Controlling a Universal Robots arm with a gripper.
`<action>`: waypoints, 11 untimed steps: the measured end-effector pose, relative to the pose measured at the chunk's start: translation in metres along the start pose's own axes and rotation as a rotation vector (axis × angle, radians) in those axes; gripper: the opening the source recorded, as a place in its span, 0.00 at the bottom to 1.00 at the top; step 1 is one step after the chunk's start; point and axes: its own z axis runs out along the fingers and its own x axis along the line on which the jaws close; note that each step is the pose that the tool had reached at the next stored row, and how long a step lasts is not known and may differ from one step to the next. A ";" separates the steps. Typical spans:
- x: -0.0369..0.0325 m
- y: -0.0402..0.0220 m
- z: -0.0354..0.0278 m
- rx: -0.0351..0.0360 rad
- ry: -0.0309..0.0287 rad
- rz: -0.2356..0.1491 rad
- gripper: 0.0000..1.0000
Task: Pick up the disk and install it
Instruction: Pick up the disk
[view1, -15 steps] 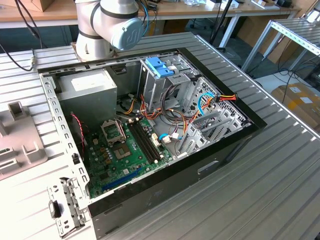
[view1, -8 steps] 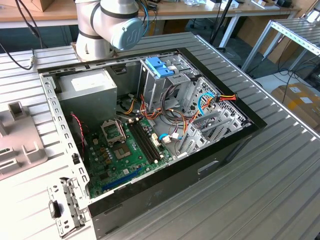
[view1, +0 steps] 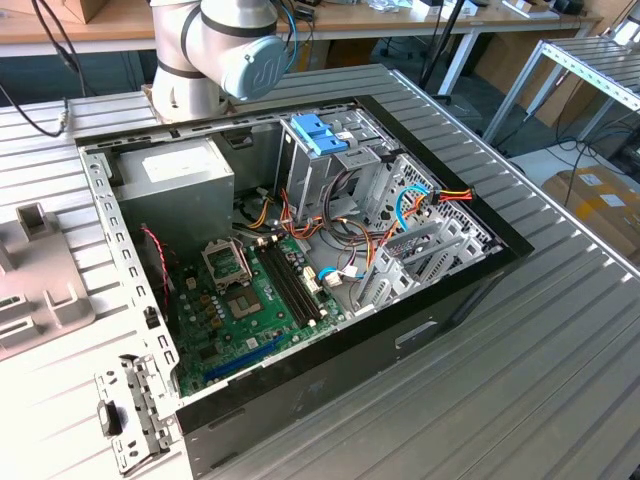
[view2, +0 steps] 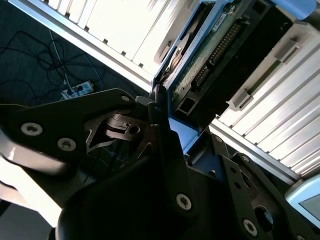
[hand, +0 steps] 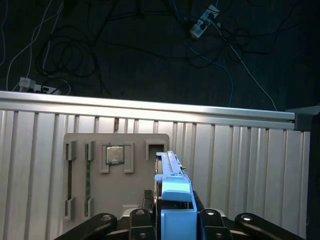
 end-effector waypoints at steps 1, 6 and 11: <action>0.0000 0.0000 -0.0006 0.0001 0.0000 0.000 0.37; -0.0002 0.0002 -0.0045 -0.0001 0.0000 0.000 0.37; -0.0004 0.0004 -0.0097 0.0000 0.0000 0.000 0.37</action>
